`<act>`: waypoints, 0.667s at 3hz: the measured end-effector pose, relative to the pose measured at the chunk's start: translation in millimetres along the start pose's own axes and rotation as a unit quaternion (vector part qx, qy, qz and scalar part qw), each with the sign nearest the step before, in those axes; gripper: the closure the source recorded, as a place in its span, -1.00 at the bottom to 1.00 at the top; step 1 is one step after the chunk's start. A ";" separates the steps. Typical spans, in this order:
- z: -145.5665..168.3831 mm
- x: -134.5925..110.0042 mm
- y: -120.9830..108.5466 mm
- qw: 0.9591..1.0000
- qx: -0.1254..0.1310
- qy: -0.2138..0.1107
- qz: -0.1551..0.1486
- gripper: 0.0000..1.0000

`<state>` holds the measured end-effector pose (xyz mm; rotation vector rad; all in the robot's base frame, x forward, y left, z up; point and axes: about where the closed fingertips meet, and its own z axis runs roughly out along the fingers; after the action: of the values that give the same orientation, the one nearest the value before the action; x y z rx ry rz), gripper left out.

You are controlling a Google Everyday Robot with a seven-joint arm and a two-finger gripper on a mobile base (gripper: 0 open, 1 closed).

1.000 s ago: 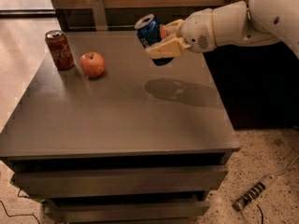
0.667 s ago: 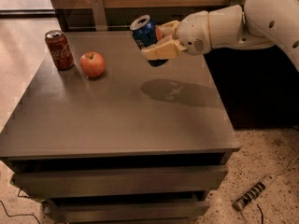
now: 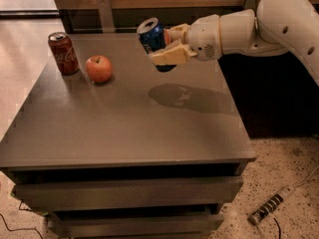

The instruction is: Place pepsi can upright

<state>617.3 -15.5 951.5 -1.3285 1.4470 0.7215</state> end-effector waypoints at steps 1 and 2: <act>26.0 19.3 -7.3 0.999 -0.006 -0.033 0.008 1.00; 47.9 32.4 -13.2 0.998 -0.011 -0.058 0.012 1.00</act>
Offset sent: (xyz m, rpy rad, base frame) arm 0.0421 0.0340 -0.0563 0.1555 0.0006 0.0378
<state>646.4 13.5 908.6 -1.2666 1.3677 0.8196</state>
